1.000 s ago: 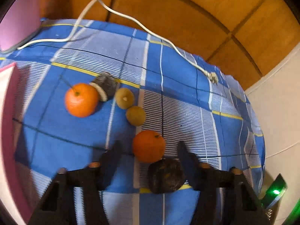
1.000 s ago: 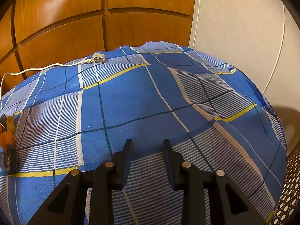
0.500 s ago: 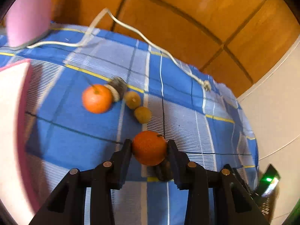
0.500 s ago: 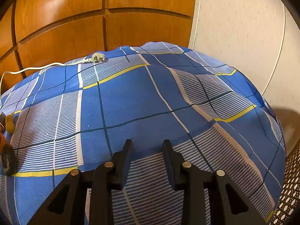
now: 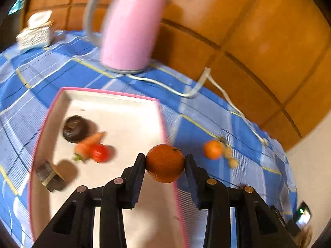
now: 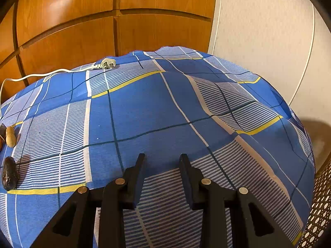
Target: Organize fruits
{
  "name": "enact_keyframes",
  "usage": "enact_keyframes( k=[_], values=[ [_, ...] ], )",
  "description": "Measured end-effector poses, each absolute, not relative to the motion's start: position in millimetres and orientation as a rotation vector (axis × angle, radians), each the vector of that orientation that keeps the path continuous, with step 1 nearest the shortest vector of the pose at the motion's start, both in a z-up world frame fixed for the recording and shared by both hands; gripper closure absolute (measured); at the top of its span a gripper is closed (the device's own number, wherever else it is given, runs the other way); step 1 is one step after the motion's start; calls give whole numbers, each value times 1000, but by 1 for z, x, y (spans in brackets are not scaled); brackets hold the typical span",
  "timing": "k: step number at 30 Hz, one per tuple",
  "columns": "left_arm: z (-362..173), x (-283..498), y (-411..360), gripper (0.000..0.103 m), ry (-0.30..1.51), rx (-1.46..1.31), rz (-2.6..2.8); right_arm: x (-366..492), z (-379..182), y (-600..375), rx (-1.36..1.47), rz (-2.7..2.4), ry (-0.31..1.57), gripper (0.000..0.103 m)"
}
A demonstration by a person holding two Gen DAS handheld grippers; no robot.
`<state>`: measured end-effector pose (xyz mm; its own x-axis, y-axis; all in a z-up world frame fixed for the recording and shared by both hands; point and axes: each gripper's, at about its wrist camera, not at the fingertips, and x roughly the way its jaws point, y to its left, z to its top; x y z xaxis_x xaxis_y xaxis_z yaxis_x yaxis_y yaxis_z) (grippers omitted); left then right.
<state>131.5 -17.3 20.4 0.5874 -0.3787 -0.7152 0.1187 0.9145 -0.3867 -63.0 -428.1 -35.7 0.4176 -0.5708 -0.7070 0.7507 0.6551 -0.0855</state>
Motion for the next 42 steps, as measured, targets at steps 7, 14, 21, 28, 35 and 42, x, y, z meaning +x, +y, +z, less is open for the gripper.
enact_keyframes(
  k=[7, 14, 21, 28, 35, 42],
  values=[
    [-10, 170, -9, 64, 952, -260, -187, -60, -36, -426, 247, -848, 784, 70],
    [6, 148, 2, 53, 856, -247, -145, -60, -37, -427, 243, -850, 784, 70],
    [22, 108, 7, 51, 795, -222, -129, -60, -37, -427, 243, -850, 784, 70],
    [22, 79, 8, 49, 815, -207, -139, -60, -37, -427, 245, -849, 782, 70],
    [26, 58, 13, 46, 803, -195, -140, -60, -37, -426, 246, -849, 781, 70],
    [24, 47, 23, 45, 808, -204, -131, -60, -37, -426, 246, -849, 781, 70]
  ],
)
